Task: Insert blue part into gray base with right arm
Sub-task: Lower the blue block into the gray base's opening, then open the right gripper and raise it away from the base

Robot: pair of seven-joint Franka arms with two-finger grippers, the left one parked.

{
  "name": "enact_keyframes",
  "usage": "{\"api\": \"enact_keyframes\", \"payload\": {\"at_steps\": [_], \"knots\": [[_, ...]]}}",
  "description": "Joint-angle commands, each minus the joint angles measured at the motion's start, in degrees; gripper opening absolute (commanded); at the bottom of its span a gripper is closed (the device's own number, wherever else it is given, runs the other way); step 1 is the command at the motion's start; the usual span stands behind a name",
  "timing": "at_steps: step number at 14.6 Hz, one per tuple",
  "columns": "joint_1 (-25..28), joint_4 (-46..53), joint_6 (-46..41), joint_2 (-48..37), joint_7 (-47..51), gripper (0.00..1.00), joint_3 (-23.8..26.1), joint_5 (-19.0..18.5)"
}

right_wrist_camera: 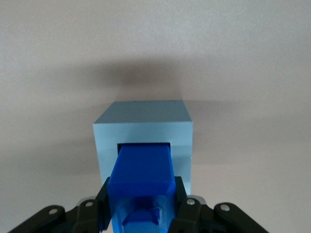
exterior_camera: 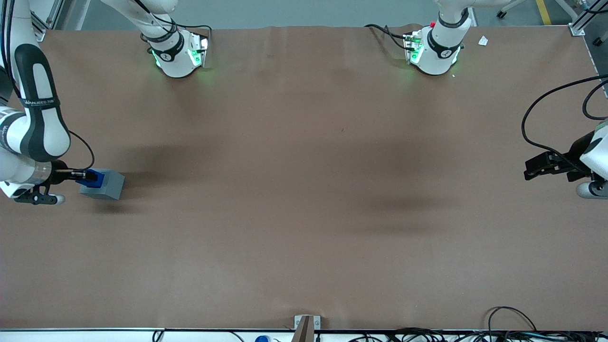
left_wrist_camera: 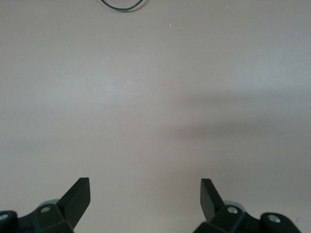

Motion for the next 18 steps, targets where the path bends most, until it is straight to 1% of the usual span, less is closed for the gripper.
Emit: {"api": "enact_keyframes", "payload": {"at_steps": [1, 2, 3, 4, 5, 7, 9, 10, 12, 16, 18], "knots": [[-0.3, 0.7, -0.3, 0.9, -0.9, 0.06, 0.6, -0.4], [-0.3, 0.8, -0.3, 1.2, -0.8, 0.11, 0.6, -0.4], [-0.3, 0.9, -0.3, 1.3, -0.8, 0.43, 0.6, -0.4], [-0.3, 0.9, -0.4, 1.3, -0.8, 0.91, 0.7, -0.4], [-0.2, 1.2, -0.7, 1.2, -0.7, 1.0, 0.7, -0.3], [0.1, 3.0, -2.5, 0.8, -0.4, 1.0, 0.8, -0.3], [0.6, 7.9, -10.7, 0.0, 0.0, 1.0, 1.0, -0.3], [1.5, 11.3, -16.3, -0.5, 0.1, 1.0, 1.0, -0.2], [4.0, 15.9, -23.6, -2.7, 1.9, 1.0, 1.0, 0.1], [11.1, 16.7, -28.8, -10.9, 12.8, 1.0, 1.0, 0.5], [14.1, 16.1, -30.4, -15.7, 14.2, 1.0, 1.1, 0.6]]}}
